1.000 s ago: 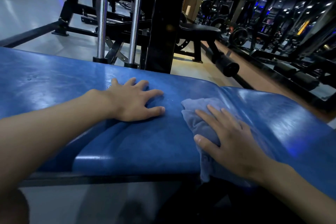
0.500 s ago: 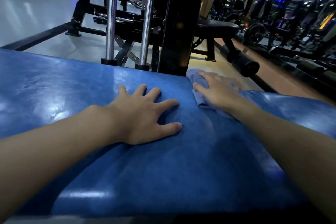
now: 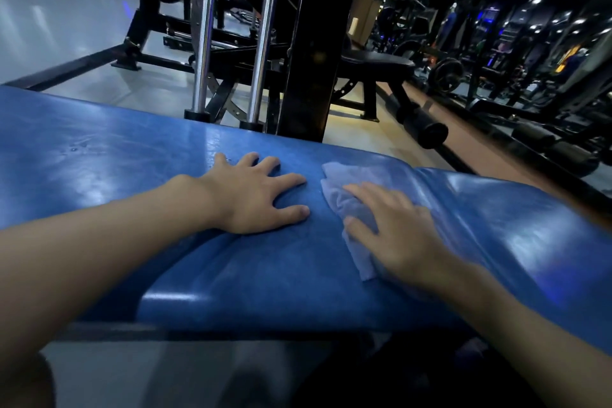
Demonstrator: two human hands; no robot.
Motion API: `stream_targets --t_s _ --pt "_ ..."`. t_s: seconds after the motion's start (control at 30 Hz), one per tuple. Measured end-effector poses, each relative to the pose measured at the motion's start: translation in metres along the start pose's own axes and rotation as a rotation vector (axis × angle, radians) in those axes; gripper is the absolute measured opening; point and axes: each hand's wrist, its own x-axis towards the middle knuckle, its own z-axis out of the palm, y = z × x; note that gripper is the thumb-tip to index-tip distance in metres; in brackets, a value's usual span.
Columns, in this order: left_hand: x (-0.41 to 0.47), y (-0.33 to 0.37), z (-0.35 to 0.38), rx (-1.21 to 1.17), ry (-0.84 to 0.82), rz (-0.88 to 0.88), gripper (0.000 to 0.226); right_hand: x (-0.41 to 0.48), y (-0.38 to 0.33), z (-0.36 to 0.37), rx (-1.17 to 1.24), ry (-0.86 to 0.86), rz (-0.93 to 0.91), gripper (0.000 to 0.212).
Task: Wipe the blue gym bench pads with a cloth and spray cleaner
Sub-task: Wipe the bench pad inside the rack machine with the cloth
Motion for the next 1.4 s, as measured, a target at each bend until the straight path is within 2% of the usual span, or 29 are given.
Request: stream_targets --t_s 0.07,0.17,0.27,0.4,0.57,0.73,0.87,1.0,1.27,1.33,1.4 --pt "-0.003 0.000 -0.002 -0.007 0.010 0.001 0.074 -0.031 -0.008 -0.006 -0.002 0.024 -0.007 0.075" --pt "-0.010 -0.003 -0.005 -0.028 0.031 -0.003 0.066 -0.057 -0.011 -0.014 -0.055 -0.040 -0.032 0.081" --pt "-0.015 -0.014 -0.006 -0.019 0.011 -0.023 0.070 -0.054 -0.011 -0.015 -0.073 -0.096 -0.046 0.089" --pt "-0.017 -0.022 0.002 -0.007 0.003 -0.016 0.084 -0.018 -0.015 -0.005 0.006 -0.049 -0.001 0.078" --pt "-0.013 -0.020 0.005 0.040 0.059 -0.010 0.084 0.061 -0.005 0.012 -0.018 -0.041 0.015 0.058" --pt "-0.011 -0.020 0.005 0.035 0.071 -0.014 0.081 0.136 -0.004 0.023 -0.020 0.002 0.053 0.054" --pt "-0.011 -0.020 0.006 0.028 0.067 -0.015 0.080 0.152 -0.006 0.022 -0.021 -0.004 0.062 0.047" --pt "-0.012 -0.020 0.005 0.003 0.049 -0.022 0.081 0.134 -0.006 0.022 -0.031 0.017 0.006 0.040" --pt "-0.013 -0.022 0.003 -0.027 0.026 -0.022 0.082 0.012 -0.026 0.000 -0.033 -0.037 -0.041 0.062" --pt "-0.015 -0.020 0.001 -0.016 0.024 -0.018 0.075 -0.016 -0.031 -0.005 -0.029 -0.042 -0.092 0.078" --pt "-0.017 -0.017 -0.002 -0.024 0.071 0.026 0.064 -0.032 -0.030 -0.011 0.046 -0.067 -0.105 0.081"
